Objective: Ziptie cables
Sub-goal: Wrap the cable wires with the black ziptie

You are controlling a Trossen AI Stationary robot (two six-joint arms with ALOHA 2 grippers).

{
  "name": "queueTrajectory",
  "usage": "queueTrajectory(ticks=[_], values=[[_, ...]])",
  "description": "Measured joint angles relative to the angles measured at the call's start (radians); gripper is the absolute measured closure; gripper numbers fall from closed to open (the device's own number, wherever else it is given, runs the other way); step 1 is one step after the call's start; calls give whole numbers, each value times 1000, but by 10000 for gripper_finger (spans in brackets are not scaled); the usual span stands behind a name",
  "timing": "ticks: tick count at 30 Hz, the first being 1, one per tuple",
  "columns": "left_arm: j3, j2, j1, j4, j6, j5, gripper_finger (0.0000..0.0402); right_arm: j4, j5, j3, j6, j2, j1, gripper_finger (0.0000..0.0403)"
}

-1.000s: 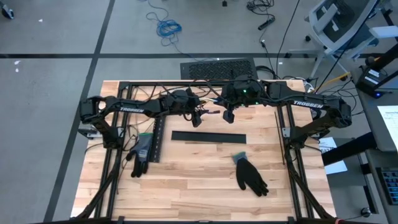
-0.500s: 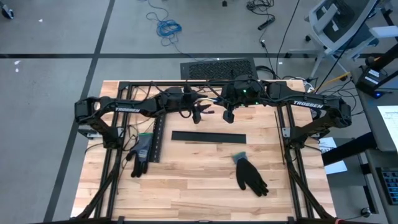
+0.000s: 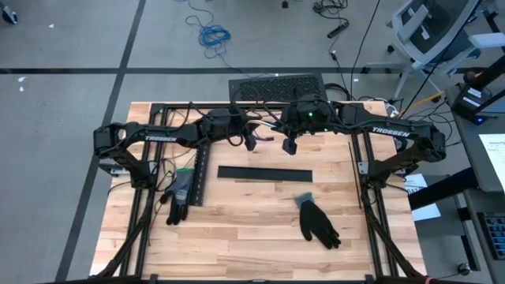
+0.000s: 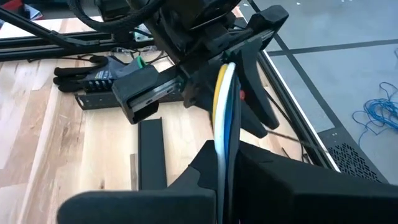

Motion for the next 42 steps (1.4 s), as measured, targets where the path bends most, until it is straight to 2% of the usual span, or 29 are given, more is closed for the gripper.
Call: queueTrajectory(ticks=[2, 4, 25, 42], values=[[0, 0, 0, -12, -3, 5, 382, 0, 4, 0, -1, 0, 0, 403], [0, 0, -2, -17, -4, 7, 395, 0, 3, 0, -2, 0, 0, 403], [-26, 0, -2, -89, -6, 1, 391, 0, -4, 0, -58, 1, -15, 403], [-26, 63, -28, -76, -4, -4, 391, 5, -5, 0, -78, 1, -15, 403]])
